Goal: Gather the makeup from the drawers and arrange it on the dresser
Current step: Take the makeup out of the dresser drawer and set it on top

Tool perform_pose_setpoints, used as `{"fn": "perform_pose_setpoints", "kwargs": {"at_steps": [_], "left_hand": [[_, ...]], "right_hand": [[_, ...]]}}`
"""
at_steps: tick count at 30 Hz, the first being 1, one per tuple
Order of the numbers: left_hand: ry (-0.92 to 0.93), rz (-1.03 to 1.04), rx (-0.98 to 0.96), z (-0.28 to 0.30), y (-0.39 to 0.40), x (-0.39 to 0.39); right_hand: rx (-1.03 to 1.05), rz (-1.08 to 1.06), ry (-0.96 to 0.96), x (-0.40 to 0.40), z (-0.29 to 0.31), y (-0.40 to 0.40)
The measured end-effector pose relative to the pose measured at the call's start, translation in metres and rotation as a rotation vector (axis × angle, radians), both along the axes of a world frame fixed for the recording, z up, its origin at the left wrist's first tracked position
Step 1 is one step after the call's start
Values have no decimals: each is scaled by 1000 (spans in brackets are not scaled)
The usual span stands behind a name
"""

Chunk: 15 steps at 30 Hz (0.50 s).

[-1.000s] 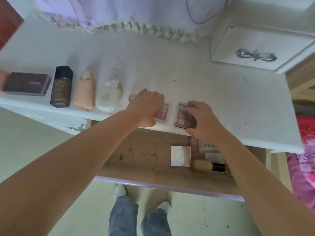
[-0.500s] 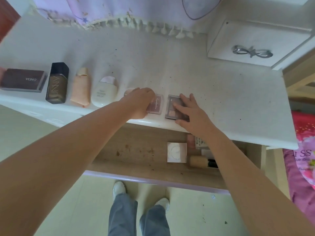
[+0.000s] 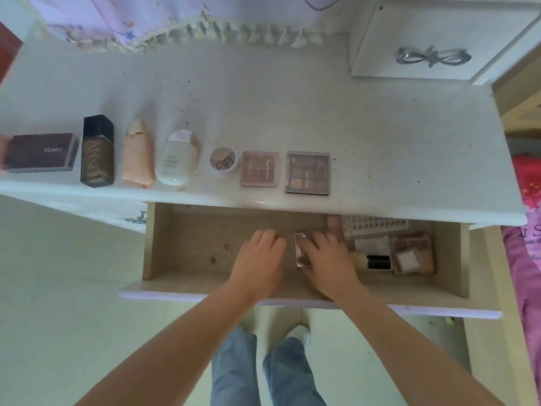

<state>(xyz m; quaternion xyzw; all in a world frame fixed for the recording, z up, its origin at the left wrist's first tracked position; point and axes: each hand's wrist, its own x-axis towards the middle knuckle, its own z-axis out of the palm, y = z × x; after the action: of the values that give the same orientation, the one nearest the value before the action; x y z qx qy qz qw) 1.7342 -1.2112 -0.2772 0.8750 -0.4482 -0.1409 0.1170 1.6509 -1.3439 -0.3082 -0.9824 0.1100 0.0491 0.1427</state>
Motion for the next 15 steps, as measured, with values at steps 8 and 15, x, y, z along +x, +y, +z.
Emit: {"fn": "perform_pose_setpoints", "kwargs": {"at_steps": [8, 15], "left_hand": [[197, 213, 241, -22, 5, -18], [215, 201, 228, -21, 2, -10]], "right_hand": [[-147, 285, 306, 17, -16, -9], [-149, 184, 235, 4, -13, -22]]}}
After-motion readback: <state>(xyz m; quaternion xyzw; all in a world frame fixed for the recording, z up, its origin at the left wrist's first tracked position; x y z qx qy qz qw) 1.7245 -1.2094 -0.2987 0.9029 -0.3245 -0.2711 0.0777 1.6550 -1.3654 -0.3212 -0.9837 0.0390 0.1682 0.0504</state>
